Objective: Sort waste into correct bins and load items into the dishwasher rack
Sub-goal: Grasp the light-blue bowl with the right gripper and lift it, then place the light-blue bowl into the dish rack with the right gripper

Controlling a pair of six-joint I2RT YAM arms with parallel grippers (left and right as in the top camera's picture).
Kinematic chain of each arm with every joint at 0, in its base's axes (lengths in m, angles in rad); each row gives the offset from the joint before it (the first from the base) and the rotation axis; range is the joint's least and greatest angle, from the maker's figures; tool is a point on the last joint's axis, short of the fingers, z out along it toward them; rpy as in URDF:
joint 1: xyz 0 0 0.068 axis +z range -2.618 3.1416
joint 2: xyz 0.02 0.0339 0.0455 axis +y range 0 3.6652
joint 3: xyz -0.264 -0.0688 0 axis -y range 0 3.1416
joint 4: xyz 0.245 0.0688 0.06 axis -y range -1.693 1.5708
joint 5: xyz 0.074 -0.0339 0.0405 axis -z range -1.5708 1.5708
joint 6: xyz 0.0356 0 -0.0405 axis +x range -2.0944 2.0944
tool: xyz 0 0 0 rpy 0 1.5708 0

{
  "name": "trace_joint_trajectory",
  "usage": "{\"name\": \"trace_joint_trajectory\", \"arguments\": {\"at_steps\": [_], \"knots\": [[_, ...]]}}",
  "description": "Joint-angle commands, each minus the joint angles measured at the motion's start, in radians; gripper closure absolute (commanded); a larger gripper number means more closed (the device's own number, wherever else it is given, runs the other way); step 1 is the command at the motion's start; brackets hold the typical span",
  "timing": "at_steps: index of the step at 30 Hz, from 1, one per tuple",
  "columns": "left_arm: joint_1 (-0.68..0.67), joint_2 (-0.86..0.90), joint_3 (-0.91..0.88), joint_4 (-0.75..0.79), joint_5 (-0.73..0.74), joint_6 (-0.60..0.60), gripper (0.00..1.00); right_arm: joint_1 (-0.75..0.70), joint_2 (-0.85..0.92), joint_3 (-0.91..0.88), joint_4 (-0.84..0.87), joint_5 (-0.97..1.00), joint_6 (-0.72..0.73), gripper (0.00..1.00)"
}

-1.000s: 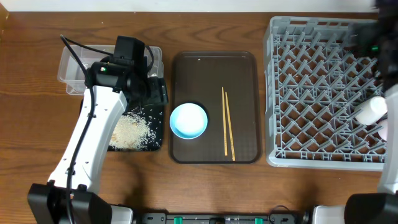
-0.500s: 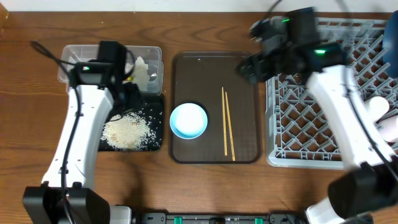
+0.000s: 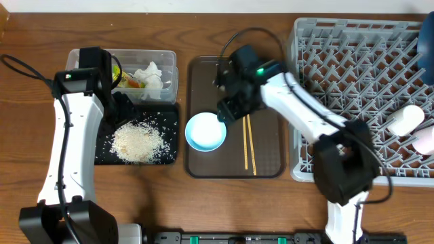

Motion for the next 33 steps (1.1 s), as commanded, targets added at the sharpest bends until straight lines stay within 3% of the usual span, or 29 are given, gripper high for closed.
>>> {"name": "trace_joint_trajectory", "arguments": {"at_steps": [1,5,6,7,9,14,22,28,33], "knots": [[0.004,0.005,-0.01,-0.005,-0.016,-0.011,0.21,0.032,0.044,-0.007,-0.002,0.052,0.084,0.48],[0.004,0.005,-0.01,-0.005,-0.015,-0.011,0.21,0.052,0.072,-0.008,0.0,0.096,0.108,0.57],[0.004,0.005,-0.01,-0.005,-0.015,-0.012,0.21,0.054,0.077,-0.008,0.001,0.098,0.108,0.63],[0.004,0.005,-0.01,-0.005,-0.015,-0.011,0.21,0.055,0.077,-0.008,0.003,0.098,0.109,0.75],[0.004,0.005,-0.01,-0.005,-0.015,-0.011,0.21,0.055,0.077,-0.008,0.011,0.098,0.109,0.88],[0.004,0.005,-0.01,-0.005,-0.015,-0.011,0.21,0.051,0.077,-0.007,0.017,0.099,0.127,0.99],[0.004,0.005,-0.01,-0.005,-0.015,-0.011,0.21,0.025,0.053,0.023,-0.029,0.186,0.122,0.99],[0.004,0.005,-0.01,-0.005,-0.015,-0.012,0.21,-0.074,-0.083,0.103,-0.037,0.348,0.069,0.99],[0.004,0.005,-0.01,0.004,-0.015,-0.012,0.21,-0.188,-0.214,0.126,0.058,0.666,0.033,0.99]]}}
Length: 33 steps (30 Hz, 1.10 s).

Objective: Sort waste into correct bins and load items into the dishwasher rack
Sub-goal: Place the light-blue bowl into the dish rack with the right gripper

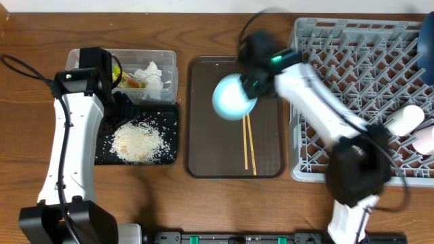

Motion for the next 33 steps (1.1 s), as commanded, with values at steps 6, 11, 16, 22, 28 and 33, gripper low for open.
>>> {"name": "trace_joint_trajectory", "arguments": {"at_steps": [6,11,16,22,28,33], "knots": [[0.004,0.005,-0.01,0.009,-0.012,-0.006,0.21,-0.184,-0.161,0.039,0.194,0.599,-0.212,0.99],[0.004,0.005,-0.01,0.011,-0.012,-0.006,0.21,-0.261,-0.131,0.038,0.322,0.919,-0.332,0.99],[0.004,0.005,-0.01,0.011,-0.011,-0.006,0.21,-0.332,-0.069,0.038,0.364,1.064,-0.341,0.99],[0.004,0.005,-0.01,0.01,-0.011,-0.006,0.21,-0.392,0.027,0.037,0.362,1.109,-0.341,0.99],[0.004,0.005,-0.01,0.01,-0.011,-0.006,0.21,-0.398,0.102,0.037,0.36,1.123,-0.322,0.99],[0.004,0.005,-0.01,0.014,-0.011,-0.006,0.21,-0.381,0.122,0.034,0.298,1.065,-0.252,0.99]]}}
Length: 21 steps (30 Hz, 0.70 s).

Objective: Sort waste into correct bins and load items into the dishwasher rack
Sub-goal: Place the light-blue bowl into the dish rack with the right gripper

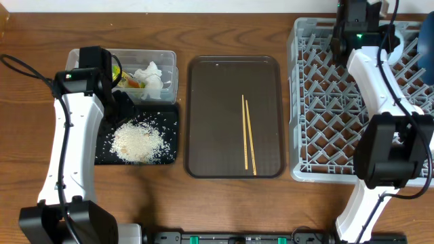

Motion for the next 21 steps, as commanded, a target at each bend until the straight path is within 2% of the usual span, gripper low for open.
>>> {"name": "trace_joint_trajectory", "arguments": {"at_steps": [1,13,17,21], "knots": [[0.004,0.005,-0.01,-0.002,-0.011,-0.006,0.21,0.02,0.013,-0.002,-0.033,-0.01,0.078,0.99],[0.004,0.005,-0.01,-0.002,-0.011,-0.006,0.21,0.045,0.06,-0.003,-0.226,-0.014,0.273,0.99],[0.004,0.005,-0.01,-0.003,-0.011,-0.006,0.21,0.051,0.06,-0.003,-0.229,0.008,0.278,0.99],[0.004,0.005,-0.01,-0.003,-0.011,-0.006,0.21,0.045,0.059,-0.003,-0.18,0.121,0.257,0.99]]}}
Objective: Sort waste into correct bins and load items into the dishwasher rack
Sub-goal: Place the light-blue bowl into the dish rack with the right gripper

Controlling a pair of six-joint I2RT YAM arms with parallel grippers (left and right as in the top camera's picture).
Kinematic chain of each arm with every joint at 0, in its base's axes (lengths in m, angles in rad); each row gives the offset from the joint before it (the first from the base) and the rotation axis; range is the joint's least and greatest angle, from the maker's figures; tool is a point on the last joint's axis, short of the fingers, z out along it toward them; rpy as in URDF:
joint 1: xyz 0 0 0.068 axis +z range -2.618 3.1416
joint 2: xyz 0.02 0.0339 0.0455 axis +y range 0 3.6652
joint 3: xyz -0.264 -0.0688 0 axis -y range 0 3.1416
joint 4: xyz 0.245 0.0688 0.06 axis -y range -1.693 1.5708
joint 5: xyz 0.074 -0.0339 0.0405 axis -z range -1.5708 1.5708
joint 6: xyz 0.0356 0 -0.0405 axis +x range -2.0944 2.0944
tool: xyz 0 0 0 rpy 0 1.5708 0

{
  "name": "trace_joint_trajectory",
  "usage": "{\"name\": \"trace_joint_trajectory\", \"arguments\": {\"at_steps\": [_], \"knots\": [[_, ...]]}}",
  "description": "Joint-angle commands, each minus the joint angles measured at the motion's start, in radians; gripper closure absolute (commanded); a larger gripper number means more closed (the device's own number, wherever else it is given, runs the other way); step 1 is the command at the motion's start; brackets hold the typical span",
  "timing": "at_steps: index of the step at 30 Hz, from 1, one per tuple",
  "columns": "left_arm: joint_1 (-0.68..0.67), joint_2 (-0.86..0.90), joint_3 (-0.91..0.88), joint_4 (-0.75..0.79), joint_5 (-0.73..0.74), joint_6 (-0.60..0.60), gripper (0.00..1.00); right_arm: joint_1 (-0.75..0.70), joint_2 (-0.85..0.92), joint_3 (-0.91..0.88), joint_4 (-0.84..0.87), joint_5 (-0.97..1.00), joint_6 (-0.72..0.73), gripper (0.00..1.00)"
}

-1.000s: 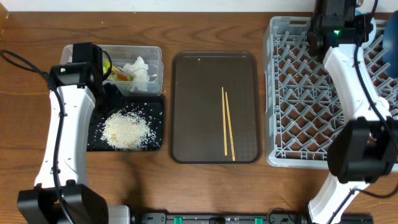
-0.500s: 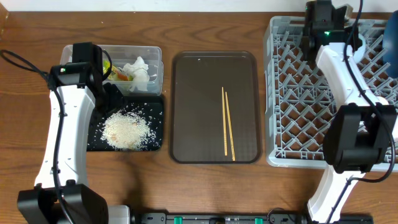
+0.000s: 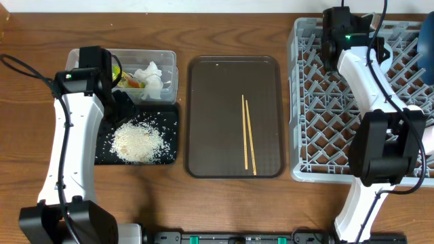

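Observation:
Two thin chopsticks [image 3: 247,132] lie side by side on the brown tray [image 3: 203,102] in the middle of the table. The grey dishwasher rack [image 3: 319,135] stands at the right. My right gripper [image 3: 333,34] is over the rack's far left corner; the arm hides its fingers. The light-blue bowl is not in plain view. My left gripper [image 3: 125,103] hangs at the far edge of a black container [image 3: 102,154] holding rice [image 3: 137,142]; its fingers cannot be made out.
A clear container [image 3: 159,71] with crumpled tissue and scraps stands behind the black one. A blue object [image 3: 428,37] shows at the rack's right edge, a pale cup [image 3: 428,139] below it. The right arm stretches across the rack.
The right gripper has shifted a little left and toward the near side over the rack's far left part. The left arm, chopsticks and containers are where they were.
First the right gripper was at the light-blue bowl on the brown tray, beside the chopsticks. Then it held the bowl lifted above the tray's far right. After that it was over the far end of the rack with the tray bare of the bowl, and it stays there. The left arm stayed still.

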Motion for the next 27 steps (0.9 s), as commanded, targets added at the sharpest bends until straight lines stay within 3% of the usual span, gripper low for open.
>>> {"name": "trace_joint_trajectory", "arguments": {"at_steps": [1,7,20,27], "knots": [[0.004,0.005,-0.01,-0.004,-0.011,-0.005,0.21,0.003,0.029,-0.003,0.028,0.09,-0.009,0.99],[0.004,0.005,-0.01,-0.002,-0.011,-0.005,0.21,-0.002,0.029,-0.003,0.043,0.083,-0.022,0.99],[0.004,0.005,-0.01,-0.002,-0.011,-0.005,0.21,0.032,0.029,-0.003,-0.054,-0.141,0.006,0.99],[0.004,0.005,-0.01,-0.003,-0.011,-0.005,0.21,0.082,0.029,-0.003,-0.224,-0.303,0.165,0.99]]}}
